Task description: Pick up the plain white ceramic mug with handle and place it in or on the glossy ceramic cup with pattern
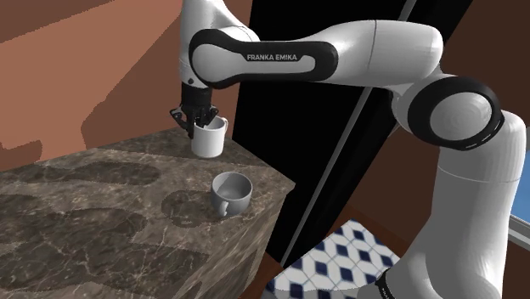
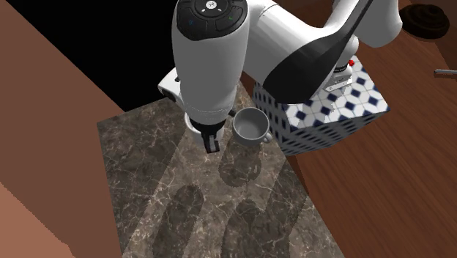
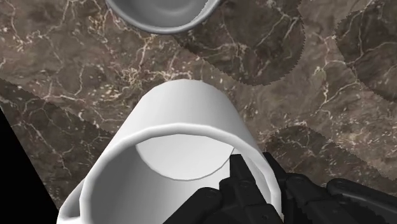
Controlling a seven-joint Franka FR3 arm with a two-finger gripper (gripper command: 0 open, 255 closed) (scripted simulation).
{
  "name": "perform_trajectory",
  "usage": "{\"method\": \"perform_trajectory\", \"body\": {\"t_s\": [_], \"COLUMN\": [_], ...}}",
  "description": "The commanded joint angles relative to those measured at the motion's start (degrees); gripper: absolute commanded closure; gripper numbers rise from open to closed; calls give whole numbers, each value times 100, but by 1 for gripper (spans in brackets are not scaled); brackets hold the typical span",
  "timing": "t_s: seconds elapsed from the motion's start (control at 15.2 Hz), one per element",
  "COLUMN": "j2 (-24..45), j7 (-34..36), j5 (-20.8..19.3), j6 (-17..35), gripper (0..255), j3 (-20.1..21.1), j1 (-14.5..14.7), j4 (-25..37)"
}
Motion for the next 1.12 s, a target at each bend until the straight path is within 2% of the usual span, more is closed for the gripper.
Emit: {"method": "perform_trajectory", "body": {"t_s": [0.0, 0.33, 0.59, 1.06], "j2": [-18, -2, -1044, -2772], "j7": [-12, -49, 48, 97], "j5": [10, 18, 294, 891], "j6": [-146, -495, -137, 117], "gripper": [255, 255, 255, 255], "j3": [7, 15, 132, 265], "j1": [12, 45, -98, -128], "j4": [129, 497, -871, -2749]}}
